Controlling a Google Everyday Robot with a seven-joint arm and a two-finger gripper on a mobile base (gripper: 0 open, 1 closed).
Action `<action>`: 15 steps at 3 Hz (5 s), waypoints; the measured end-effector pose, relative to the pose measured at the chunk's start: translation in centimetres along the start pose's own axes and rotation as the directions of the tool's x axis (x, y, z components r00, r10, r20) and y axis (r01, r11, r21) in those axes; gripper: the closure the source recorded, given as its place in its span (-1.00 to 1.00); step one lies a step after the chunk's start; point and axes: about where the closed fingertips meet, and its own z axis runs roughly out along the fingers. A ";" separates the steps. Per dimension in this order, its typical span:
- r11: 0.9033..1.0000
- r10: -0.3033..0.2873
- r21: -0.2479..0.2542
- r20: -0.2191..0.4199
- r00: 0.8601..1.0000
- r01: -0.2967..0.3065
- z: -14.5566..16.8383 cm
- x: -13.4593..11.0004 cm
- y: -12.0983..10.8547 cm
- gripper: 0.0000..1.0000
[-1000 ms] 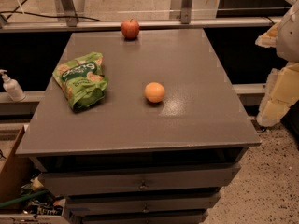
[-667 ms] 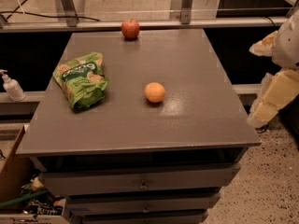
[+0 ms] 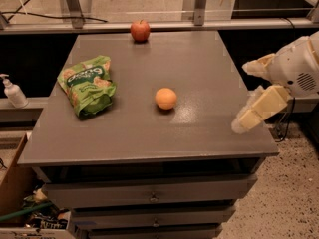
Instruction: Move orange near apple
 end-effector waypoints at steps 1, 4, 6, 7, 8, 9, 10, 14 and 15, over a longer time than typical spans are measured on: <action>0.999 0.023 -0.039 0.172 0.985 -0.016 2.2 -3.6 0.2 -1.00; 1.000 0.003 -0.028 0.215 0.977 0.003 5.7 -3.4 0.3 -1.00; 0.996 0.063 0.043 0.229 0.971 -0.075 11.8 -2.3 -1.3 -1.00; 0.993 0.076 0.065 0.264 0.962 -0.096 13.7 -3.4 -2.5 -1.00; 0.992 0.091 0.062 0.288 0.953 -0.113 15.7 -4.4 -3.2 -1.00; 0.990 0.109 0.052 0.306 0.946 -0.131 17.3 -5.1 -3.3 -1.00; 0.989 0.120 0.043 0.325 0.938 -0.141 18.5 -6.1 -3.3 -1.00; 0.986 0.125 0.058 0.377 0.918 -0.158 17.7 -8.3 -5.4 0.74; 0.986 0.121 0.061 0.380 0.917 -0.155 17.5 -8.6 -5.6 1.00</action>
Offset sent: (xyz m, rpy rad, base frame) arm 0.0114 0.0300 0.0014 0.1386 -0.0201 0.0133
